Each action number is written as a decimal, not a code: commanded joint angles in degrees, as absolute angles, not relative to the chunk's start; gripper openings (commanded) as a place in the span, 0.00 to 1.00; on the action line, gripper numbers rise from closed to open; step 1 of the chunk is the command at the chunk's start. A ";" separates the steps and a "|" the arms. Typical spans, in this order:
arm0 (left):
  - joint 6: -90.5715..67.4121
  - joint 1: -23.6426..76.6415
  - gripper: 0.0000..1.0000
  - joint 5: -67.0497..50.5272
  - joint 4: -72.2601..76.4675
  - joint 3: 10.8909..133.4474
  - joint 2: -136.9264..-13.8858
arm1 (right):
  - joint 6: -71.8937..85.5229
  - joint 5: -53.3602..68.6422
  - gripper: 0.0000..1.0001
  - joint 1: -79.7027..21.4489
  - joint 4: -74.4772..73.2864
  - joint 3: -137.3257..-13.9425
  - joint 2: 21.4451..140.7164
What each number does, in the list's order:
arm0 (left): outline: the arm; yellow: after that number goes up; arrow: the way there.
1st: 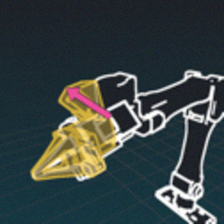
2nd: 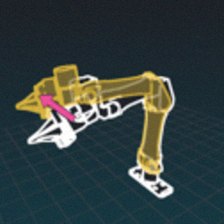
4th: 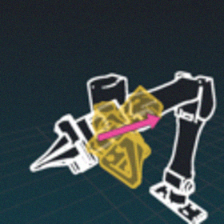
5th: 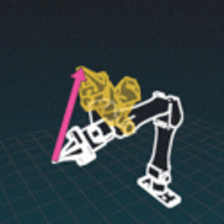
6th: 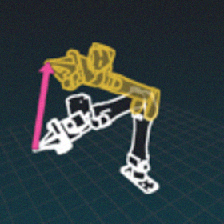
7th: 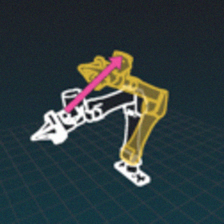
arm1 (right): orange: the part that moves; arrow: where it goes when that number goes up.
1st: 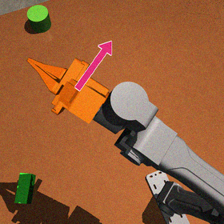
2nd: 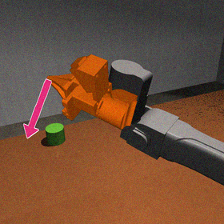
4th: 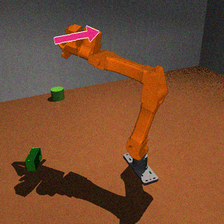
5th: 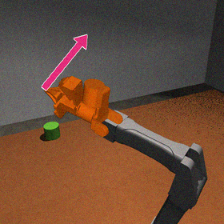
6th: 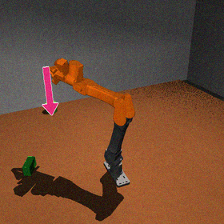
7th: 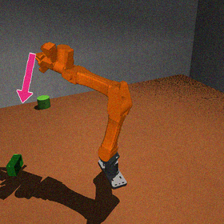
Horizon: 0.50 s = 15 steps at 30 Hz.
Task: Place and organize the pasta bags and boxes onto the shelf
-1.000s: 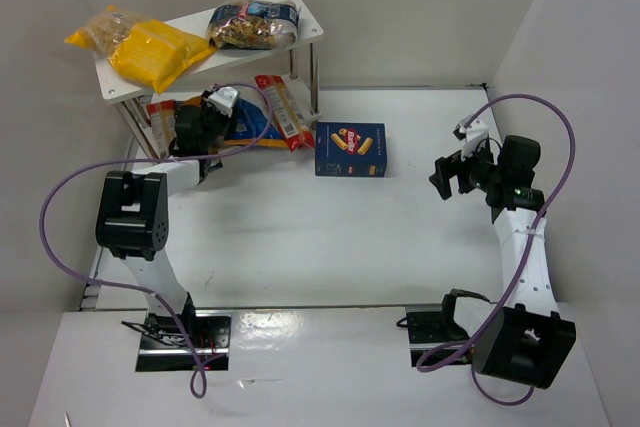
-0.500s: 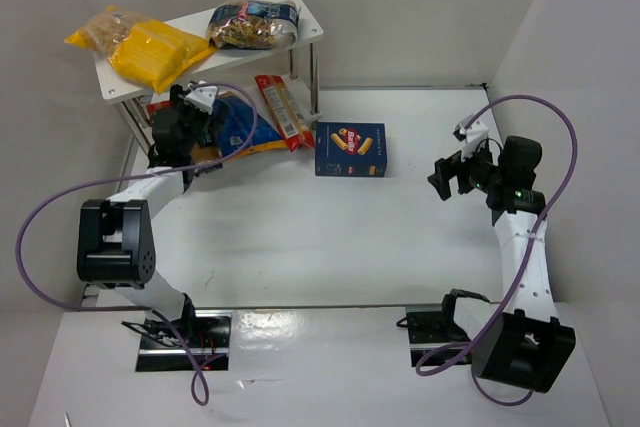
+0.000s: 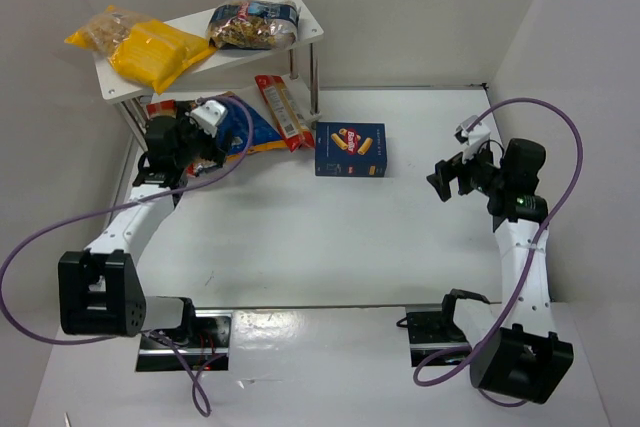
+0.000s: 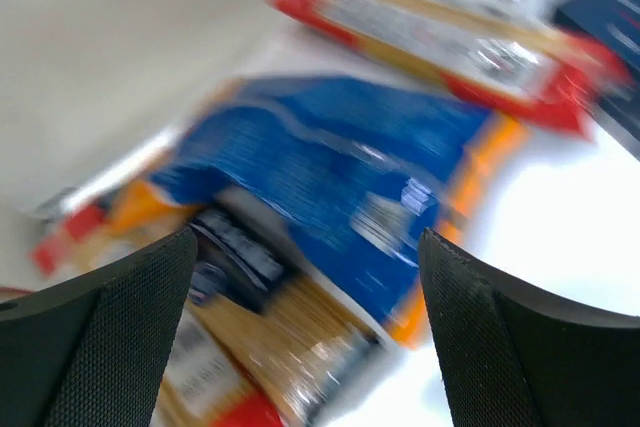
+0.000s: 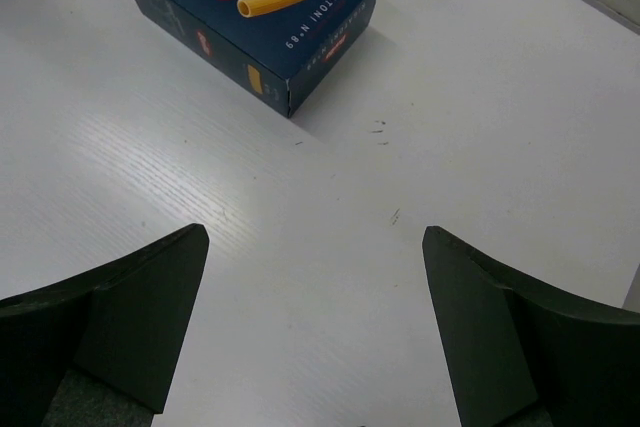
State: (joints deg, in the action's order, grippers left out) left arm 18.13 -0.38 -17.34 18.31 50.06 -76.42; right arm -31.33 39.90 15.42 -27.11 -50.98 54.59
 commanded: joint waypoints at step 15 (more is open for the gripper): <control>20.60 11.77 0.99 -30.32 -41.74 63.63 -56.34 | -22.07 34.22 1.00 7.15 -28.29 -53.79 47.82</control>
